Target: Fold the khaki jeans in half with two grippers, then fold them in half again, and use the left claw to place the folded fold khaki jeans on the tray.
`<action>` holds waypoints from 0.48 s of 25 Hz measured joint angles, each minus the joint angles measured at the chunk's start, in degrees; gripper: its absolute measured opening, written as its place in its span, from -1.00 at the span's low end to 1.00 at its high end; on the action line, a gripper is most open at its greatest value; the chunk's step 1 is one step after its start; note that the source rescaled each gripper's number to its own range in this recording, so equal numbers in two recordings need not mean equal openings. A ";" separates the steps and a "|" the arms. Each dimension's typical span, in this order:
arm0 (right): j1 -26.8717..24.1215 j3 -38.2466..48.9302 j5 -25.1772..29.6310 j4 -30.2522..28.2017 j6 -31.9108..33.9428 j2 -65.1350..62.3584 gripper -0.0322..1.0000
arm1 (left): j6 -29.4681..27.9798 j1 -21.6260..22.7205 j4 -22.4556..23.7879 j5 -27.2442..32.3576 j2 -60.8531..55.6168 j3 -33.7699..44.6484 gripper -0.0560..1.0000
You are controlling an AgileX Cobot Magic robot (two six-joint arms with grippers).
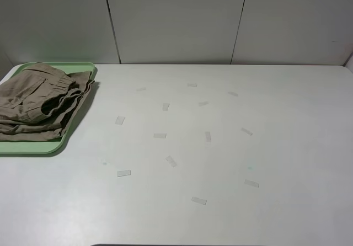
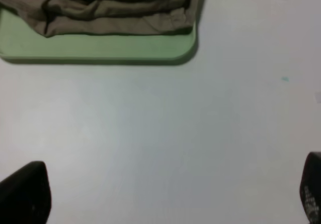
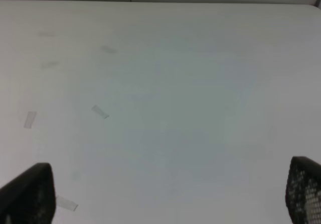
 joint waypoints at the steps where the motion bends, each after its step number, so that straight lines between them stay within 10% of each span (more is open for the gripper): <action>1: 0.00 0.00 0.00 0.00 0.00 0.00 1.00 | 0.00 -0.34 0.26 -0.45 -1.24 0.62 1.00; 12: 0.00 0.00 0.00 0.00 0.00 0.00 1.00 | 0.00 -0.60 1.26 -1.51 -9.89 0.99 1.00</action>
